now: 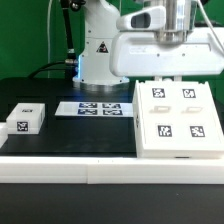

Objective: Assemble cabinet

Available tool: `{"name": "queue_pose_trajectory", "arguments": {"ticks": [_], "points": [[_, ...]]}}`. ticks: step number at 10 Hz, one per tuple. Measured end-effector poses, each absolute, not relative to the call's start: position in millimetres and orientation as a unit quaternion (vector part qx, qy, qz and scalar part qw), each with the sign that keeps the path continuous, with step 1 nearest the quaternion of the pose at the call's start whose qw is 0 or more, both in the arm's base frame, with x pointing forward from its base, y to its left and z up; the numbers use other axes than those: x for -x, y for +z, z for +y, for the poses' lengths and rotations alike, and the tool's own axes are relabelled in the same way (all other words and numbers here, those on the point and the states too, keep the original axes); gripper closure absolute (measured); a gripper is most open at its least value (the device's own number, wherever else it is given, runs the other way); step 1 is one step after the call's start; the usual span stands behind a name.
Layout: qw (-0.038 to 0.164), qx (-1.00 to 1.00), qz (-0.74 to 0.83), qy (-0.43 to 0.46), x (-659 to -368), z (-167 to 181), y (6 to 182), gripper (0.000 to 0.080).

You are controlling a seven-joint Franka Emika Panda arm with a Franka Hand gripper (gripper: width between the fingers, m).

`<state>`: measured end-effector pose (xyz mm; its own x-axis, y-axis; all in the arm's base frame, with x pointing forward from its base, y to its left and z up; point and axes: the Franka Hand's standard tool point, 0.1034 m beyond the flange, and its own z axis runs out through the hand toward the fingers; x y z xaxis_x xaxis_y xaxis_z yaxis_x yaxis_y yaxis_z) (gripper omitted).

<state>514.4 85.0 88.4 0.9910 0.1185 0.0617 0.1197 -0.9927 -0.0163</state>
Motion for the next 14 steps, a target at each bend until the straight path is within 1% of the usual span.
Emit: {"name": "queue_pose_trajectory", "arguments": {"ticks": [1,2,6,7,10,12,14], "points": [[0.01,0.998,-0.059,-0.029,-518.2,84.7,94.2,0.0797],[0.01,0.998,-0.06,-0.026,-516.0,84.8,91.5,0.0797],[0.01,0.998,-0.06,-0.025,-515.5,84.8,90.8,0.0797],[0.01,0.998,-0.06,-0.025,-515.3,84.9,92.7,0.0797],[0.009,0.998,-0.062,-0.023,-517.4,83.1,111.4,0.0797],[0.009,0.998,-0.065,-0.019,-523.1,81.6,116.5,0.0797],[0.009,0.998,-0.065,-0.018,-521.3,81.8,114.8,0.0797]]}}
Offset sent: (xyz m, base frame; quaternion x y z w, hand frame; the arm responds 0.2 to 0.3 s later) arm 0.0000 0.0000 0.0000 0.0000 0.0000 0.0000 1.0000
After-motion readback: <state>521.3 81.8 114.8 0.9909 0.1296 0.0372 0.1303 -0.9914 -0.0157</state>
